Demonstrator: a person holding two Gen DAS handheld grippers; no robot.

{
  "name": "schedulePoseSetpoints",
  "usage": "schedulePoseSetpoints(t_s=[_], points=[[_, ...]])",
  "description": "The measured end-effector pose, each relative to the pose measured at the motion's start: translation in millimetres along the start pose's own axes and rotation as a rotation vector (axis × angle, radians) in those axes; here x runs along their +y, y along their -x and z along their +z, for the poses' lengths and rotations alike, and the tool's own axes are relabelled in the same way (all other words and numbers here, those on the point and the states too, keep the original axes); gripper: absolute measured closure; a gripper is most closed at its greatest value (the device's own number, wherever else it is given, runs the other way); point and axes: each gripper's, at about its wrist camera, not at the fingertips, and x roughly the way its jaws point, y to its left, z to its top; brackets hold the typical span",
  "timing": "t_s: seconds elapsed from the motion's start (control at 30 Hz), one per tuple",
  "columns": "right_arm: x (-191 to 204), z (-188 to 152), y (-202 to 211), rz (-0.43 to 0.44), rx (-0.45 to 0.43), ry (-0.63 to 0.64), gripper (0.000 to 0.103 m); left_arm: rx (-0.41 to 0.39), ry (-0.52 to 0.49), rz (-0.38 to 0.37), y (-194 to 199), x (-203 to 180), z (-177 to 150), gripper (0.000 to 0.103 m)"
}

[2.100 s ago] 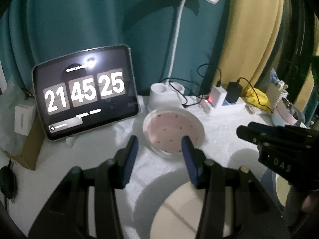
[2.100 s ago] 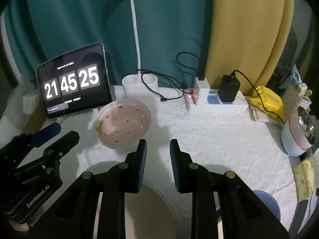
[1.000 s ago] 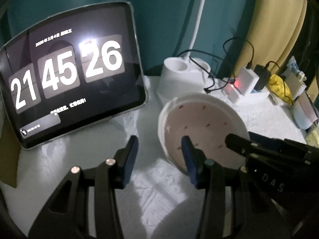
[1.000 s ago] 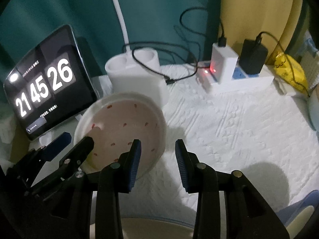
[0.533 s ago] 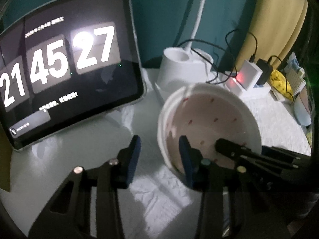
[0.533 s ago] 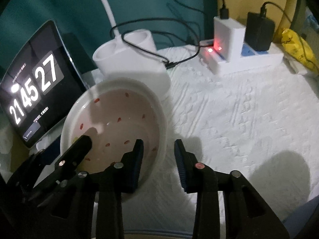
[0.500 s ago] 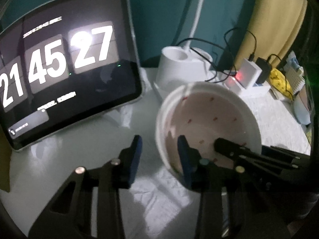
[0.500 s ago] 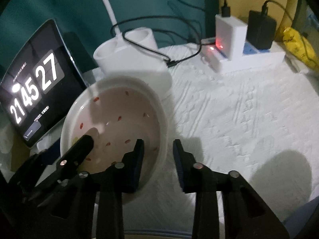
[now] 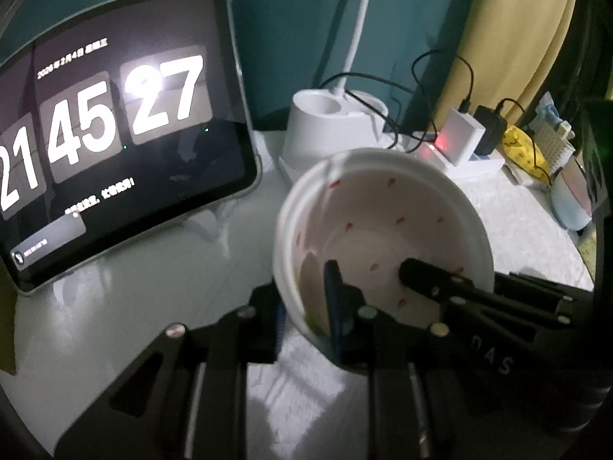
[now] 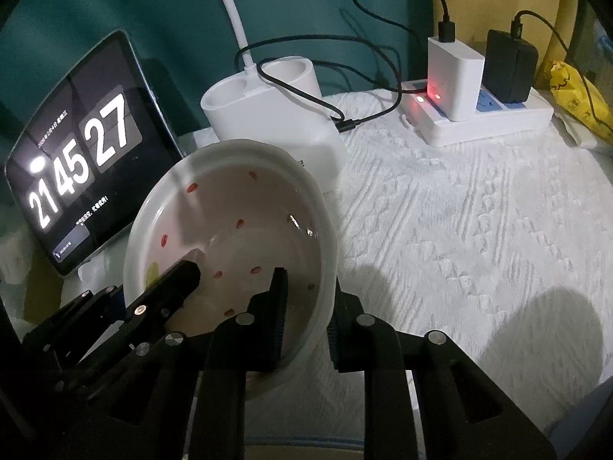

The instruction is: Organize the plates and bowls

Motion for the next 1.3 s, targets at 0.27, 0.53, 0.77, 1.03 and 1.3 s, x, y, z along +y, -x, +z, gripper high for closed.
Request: schedulePoseSetpoints(t_s=[0.27,0.53,0.77,1.03,1.3], points=[[4,-2,23,0.016,-0.035,0.016,0.084,-0.044,-0.017,0.026,20,2,-1,0.084],[12,-9,48,0.023,-0.081,0.048,0.084,-0.092,-0.012,0.017,46,2,-2,0.084],[7,-12,73,0.035,-0.118,0.043,0.084,-0.133,-0.037,0.004,65,-11,-2,0.084],[5,-19,103,0.015,-0.157,0.053,0.084,-0.176,-0.060,-0.019,88,-26,-4,0.084],[1,-29,130,0.004,-0.195,0.050,0.084,-0.230,-0.073,-0.042,115,-40,-5,0.084]])
